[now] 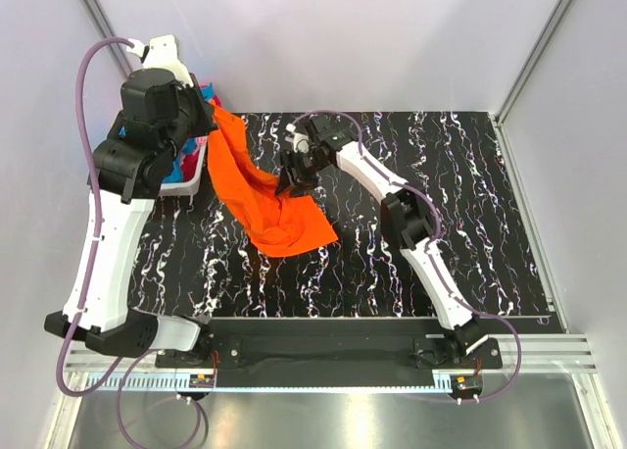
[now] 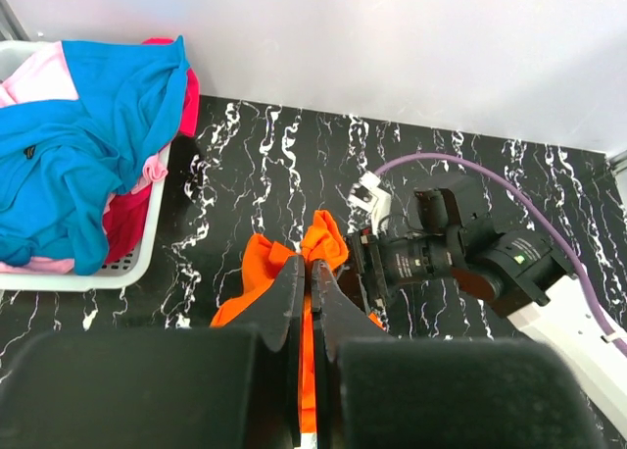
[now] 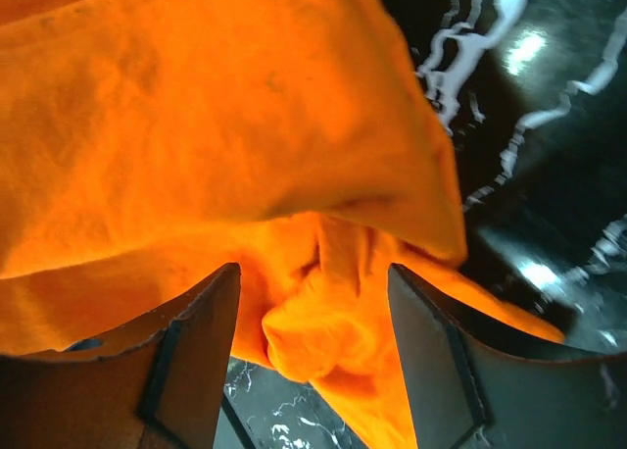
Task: Fold and stack the t-shirts
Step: Flatten the tshirt out
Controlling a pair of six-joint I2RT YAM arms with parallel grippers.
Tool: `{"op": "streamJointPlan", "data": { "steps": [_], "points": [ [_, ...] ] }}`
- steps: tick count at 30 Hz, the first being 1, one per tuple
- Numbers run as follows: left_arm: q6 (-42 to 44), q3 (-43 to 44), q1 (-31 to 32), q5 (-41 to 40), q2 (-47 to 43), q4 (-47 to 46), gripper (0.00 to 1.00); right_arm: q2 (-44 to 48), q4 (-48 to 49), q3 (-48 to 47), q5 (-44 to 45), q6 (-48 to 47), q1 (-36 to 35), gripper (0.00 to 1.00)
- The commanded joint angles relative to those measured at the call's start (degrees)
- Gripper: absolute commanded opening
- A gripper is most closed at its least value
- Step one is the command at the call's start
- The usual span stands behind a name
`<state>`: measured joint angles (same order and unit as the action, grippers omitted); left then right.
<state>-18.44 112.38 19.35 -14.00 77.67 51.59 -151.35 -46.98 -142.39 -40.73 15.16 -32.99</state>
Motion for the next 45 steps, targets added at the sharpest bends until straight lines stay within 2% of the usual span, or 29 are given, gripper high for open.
{"op": "streamJointPlan", "data": {
  "steps": [1, 7, 14, 20, 26, 32, 33, 36, 37, 38, 41, 45],
  "points": [
    [-0.20, -0.49, -0.11, -0.85, -2.78, -1.15, 0.00, -2.19, 1.19, -4.38, -2.25, -1.36, -0.23, 0.70],
    [-0.20, -1.55, -0.11, -1.29, -3.75, 0.08, 0.00, -5.18, 2.07, -7.29, 0.82, -1.97, -0.23, 0.68],
    [-0.37, -2.60, -0.19, -1.82, -5.07, 1.05, 0.00, -6.15, 3.04, -7.91, 9.26, -3.12, -0.14, 0.68],
    [-0.55, -3.48, -0.11, -2.26, -5.77, 1.41, 0.00, -4.57, 3.83, -8.17, 14.44, -2.50, -0.23, 0.66],
    [-0.72, -4.62, -0.11, -2.44, -6.13, 1.58, 0.00, -2.20, 4.44, -7.55, 16.74, -3.64, -0.23, 0.66],
    [-0.81, -4.97, -0.19, -2.17, -5.69, 1.58, 0.00, -4.30, 6.72, -8.69, 17.09, -4.96, -0.23, 0.64],
    [-0.81, -5.06, -0.19, -2.09, -5.77, 1.49, 0.00, -4.83, 7.42, -9.31, 16.22, -4.96, -0.32, 0.60],
    [-0.72, -4.98, -0.19, -2.08, -5.51, 1.67, 0.00, -6.59, 9.71, -10.19, 14.02, -3.65, -0.23, 0.36],
    [-0.90, -4.98, -0.11, -2.00, -5.42, 1.76, 0.00, -7.20, 9.98, -10.54, 13.58, -3.38, -0.23, 0.22],
    [-0.99, -4.98, -0.19, -2.08, -5.42, 1.93, 0.00, -7.38, 9.98, -10.72, 13.40, -2.60, -0.23, 0.16],
    [-1.25, -5.24, -0.11, -2.17, -5.42, 1.93, 0.00, -5.98, 10.07, -8.62, 13.83, -2.59, -0.23, 0.03],
    [-1.34, -5.77, -0.11, -2.35, -5.77, 1.85, 0.00, -0.71, 9.81, -3.87, 18.22, -4.08, -0.23, 0.00]
  ]
}}
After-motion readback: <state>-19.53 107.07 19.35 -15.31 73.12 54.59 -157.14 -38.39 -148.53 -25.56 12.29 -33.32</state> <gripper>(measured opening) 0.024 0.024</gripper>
